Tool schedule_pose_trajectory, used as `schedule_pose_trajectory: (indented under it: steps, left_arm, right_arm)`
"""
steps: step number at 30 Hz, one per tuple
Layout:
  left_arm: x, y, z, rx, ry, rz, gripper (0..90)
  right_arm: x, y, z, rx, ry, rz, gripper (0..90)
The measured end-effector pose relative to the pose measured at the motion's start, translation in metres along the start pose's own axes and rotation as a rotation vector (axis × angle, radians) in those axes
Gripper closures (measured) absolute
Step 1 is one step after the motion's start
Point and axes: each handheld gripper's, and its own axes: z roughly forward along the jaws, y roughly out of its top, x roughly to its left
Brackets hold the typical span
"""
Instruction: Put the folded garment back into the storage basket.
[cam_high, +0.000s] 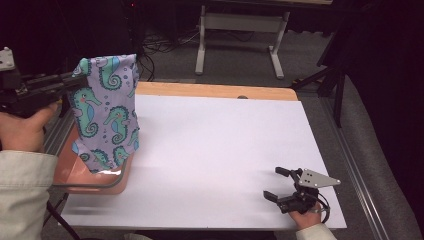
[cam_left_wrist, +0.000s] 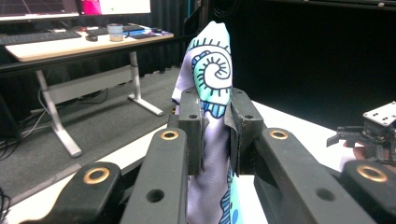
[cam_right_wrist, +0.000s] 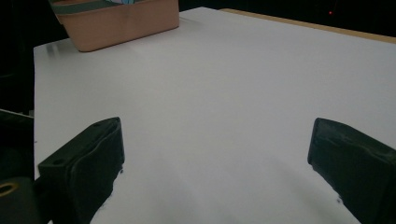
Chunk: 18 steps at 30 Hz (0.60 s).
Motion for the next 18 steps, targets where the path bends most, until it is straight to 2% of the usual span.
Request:
schedule_pose_trajectory:
  steps: [12, 18]
  left_arm:
    - [0.004, -0.004, -0.028, -0.002, 0.048, -0.001, 78.8]
    - [0.004, -0.006, -0.036, 0.005, 0.059, -0.001, 78.7]
  right_arm:
    - [0.0, 0.0, 0.001, 0.006, -0.004, 0.002, 4.1]
    - [0.0, 0.0, 0.001, 0.006, 0.0, 0.003, 4.1]
